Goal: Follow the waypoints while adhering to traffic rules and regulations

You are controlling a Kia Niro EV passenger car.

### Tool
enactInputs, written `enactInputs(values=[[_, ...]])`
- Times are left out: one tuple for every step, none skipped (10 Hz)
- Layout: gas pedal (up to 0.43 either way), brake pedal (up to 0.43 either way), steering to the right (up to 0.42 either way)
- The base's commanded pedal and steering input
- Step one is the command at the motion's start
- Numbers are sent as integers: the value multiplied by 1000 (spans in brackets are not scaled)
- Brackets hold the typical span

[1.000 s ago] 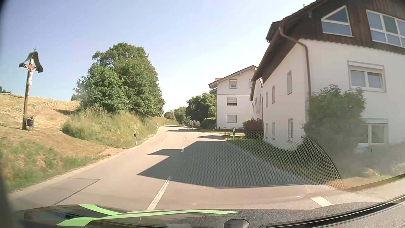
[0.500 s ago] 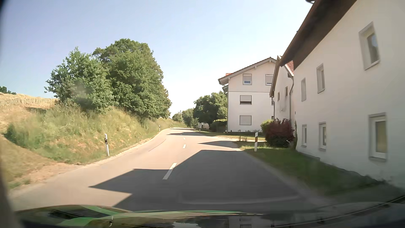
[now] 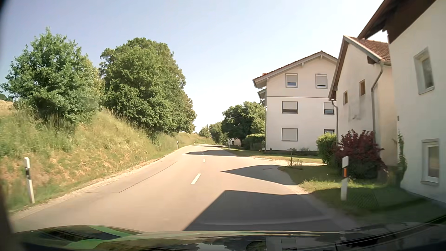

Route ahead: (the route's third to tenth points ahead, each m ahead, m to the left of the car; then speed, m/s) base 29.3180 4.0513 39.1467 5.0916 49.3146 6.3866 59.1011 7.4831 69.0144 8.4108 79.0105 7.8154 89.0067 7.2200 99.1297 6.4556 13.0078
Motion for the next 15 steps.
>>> enactInputs(values=[[150, 0, -30], [150, 0, -29], [150, 0, -28], [150, 0, -28], [150, 0, -26], [150, 0, -24], [150, 0, -18], [150, 0, -15], [150, 0, -11], [169, 0, -11], [177, 0, -11], [177, 0, -11], [177, 0, -11], [209, 0, -11], [220, 0, -16]])
